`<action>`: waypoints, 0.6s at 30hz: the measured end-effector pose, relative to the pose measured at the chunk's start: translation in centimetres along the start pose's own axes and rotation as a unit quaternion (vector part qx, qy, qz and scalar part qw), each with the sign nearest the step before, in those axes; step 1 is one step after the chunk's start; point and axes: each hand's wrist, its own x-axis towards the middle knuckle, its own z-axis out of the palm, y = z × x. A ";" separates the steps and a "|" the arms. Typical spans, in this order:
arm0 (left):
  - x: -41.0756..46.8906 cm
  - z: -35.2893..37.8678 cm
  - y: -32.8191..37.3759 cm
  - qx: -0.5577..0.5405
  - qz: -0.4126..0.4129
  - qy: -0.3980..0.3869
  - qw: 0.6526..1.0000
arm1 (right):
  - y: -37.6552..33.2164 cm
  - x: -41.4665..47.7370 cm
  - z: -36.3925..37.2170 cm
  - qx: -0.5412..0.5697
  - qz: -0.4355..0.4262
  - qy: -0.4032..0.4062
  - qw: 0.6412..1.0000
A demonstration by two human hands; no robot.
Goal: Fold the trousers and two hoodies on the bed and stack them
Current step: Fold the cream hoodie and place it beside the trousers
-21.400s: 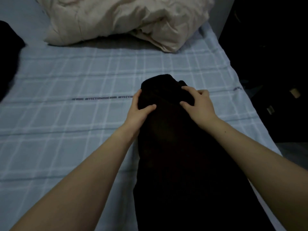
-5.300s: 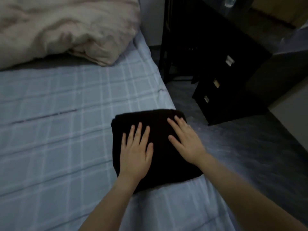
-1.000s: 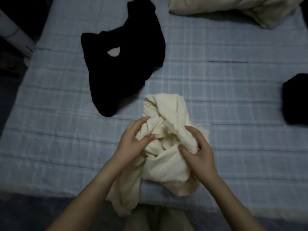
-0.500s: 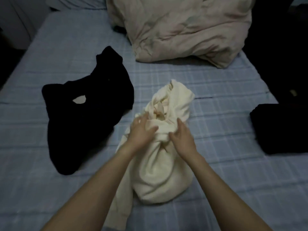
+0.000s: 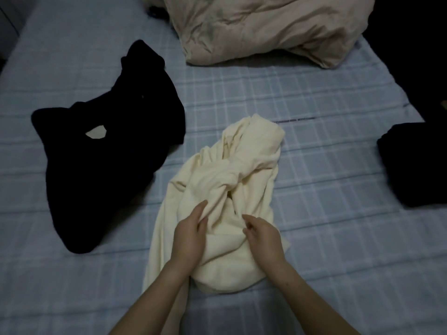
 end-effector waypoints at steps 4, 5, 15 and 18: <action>-1.5 -0.2 4.3 -0.062 0.050 -0.042 0.996 | -0.9 -0.2 -4.3 0.026 -0.021 0.150 0.988; -2.0 0.1 5.0 -0.087 0.061 -0.109 0.988 | -0.7 -0.4 -5.4 0.021 -0.006 0.172 0.985; -3.0 1.9 -3.4 -0.037 -0.119 -0.218 0.968 | -3.2 -4.4 -0.4 -0.071 -0.013 -0.009 0.997; -5.3 2.6 -4.5 0.027 -0.048 -0.198 0.979 | -0.7 -5.4 0.6 -0.071 -0.023 -0.062 0.995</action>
